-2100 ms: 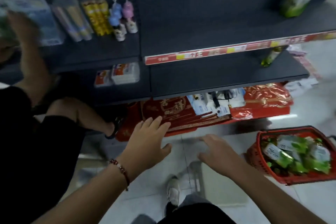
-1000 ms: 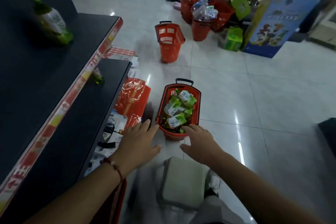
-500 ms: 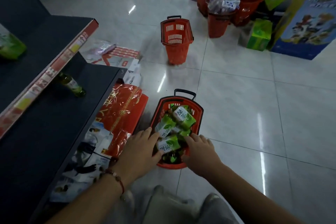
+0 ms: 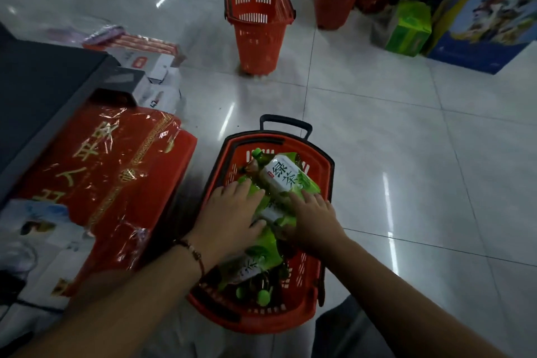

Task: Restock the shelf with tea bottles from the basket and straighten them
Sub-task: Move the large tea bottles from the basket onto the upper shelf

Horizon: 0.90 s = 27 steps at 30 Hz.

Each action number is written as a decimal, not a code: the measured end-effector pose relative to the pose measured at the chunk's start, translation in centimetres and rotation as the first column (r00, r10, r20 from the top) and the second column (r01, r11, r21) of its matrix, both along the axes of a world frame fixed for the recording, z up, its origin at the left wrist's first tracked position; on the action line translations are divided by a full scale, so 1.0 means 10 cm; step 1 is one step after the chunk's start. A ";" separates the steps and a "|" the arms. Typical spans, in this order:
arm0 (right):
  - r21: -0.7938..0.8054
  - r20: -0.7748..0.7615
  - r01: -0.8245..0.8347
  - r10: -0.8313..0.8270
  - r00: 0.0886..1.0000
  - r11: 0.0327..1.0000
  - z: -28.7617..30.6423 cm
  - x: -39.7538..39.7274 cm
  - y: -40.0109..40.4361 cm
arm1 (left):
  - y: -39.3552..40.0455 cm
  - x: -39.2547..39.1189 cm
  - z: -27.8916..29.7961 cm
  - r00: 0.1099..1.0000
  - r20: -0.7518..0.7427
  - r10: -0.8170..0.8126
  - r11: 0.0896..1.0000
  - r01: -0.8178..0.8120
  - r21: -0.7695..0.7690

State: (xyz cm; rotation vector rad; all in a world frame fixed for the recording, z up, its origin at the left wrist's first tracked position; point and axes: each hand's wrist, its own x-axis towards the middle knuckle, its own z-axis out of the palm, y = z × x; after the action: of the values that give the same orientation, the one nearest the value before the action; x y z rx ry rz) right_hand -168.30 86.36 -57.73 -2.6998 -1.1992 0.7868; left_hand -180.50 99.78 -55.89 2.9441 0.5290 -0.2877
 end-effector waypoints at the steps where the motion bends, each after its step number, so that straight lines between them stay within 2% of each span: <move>1: 0.007 0.007 0.015 -0.015 1.000 1.000 -0.15 0.05 0.02 | 0.04 0.04 -0.15 1.000 0.019 -0.012 1.000 0.011 0.016; 6: 0.065 0.046 0.136 -0.139 0.989 0.989 -0.71 0.15 -0.03 | 0.16 0.11 -0.72 0.997 0.078 -0.021 0.999 0.017 0.050; 11: 0.043 0.056 0.205 -0.207 0.977 0.978 -0.94 -0.13 -0.17 | 0.19 0.08 -0.64 0.971 0.226 -0.081 0.996 0.074 0.041; 19: 0.107 0.166 0.202 -0.217 0.962 0.974 -0.79 0.10 0.29 | 0.14 0.05 -0.67 0.971 0.212 -0.109 0.994 0.110 0.006; 24: 0.114 0.039 0.271 -0.277 0.960 0.956 -0.95 0.42 0.40 | 0.13 0.11 -0.74 0.974 0.200 -0.107 0.994 0.109 0.000; 27: 0.128 0.057 0.283 -0.292 0.955 0.951 -1.09 0.51 0.42 | 0.17 0.12 -0.75 0.980 0.192 -0.060 0.998 0.066 -0.024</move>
State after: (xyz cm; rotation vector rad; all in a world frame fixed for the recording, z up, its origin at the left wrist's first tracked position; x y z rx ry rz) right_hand -163.24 90.54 -68.66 -2.7373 -0.8051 0.5599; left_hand -179.30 101.50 -63.35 2.9203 0.4022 -0.0174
